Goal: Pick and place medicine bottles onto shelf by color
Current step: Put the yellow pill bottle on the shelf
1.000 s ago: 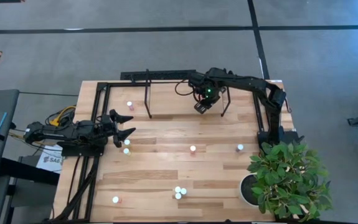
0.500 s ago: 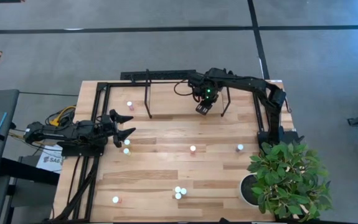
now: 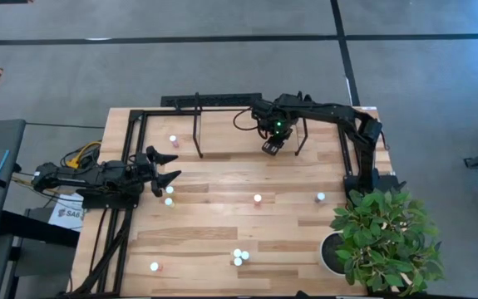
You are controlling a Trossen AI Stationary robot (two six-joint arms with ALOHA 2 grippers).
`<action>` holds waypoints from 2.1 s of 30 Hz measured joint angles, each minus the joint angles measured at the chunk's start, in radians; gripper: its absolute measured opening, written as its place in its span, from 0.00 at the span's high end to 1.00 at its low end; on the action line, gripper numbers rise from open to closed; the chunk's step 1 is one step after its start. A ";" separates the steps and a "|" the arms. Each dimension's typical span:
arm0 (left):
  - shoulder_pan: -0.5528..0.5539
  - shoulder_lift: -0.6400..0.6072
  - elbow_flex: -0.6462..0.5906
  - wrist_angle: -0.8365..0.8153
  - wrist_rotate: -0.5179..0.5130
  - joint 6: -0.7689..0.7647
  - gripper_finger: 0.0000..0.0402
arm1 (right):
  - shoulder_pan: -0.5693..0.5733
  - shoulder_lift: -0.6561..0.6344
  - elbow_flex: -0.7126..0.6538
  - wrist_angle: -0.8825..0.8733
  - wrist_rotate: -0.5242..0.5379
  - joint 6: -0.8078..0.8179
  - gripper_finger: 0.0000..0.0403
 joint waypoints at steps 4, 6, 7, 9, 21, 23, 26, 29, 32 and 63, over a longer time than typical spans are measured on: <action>0.000 0.000 0.000 0.000 0.000 0.000 0.22 | -0.006 0.000 0.000 0.009 0.011 -0.001 0.66; 0.000 0.000 0.000 0.000 0.000 0.000 0.22 | -0.010 0.000 0.000 0.027 0.012 0.003 0.65; 0.000 0.000 0.000 0.000 0.000 0.000 0.22 | -0.013 0.000 0.000 0.036 0.012 0.003 0.65; 0.000 0.000 0.000 0.000 0.000 0.000 0.22 | -0.016 0.000 0.000 0.045 0.012 0.003 0.64; 0.000 0.000 0.000 0.000 0.000 0.000 0.22 | -0.021 0.000 0.000 0.044 0.013 0.003 0.62; 0.000 0.000 0.000 0.000 0.000 0.000 0.22 | -0.021 0.000 0.000 0.049 0.013 0.003 0.62; 0.000 0.000 0.000 0.000 0.000 0.000 0.22 | -0.021 0.000 0.000 0.052 0.013 0.003 0.62; 0.000 0.000 0.000 0.000 0.000 0.000 0.22 | -0.021 0.000 0.000 0.052 0.013 0.003 0.62; 0.000 0.000 0.000 0.000 0.000 0.000 0.22 | -0.021 0.000 0.000 0.053 0.013 0.003 0.62; 0.000 0.000 0.000 0.000 0.000 0.000 0.22 | -0.012 0.001 0.000 0.105 0.013 -0.001 0.56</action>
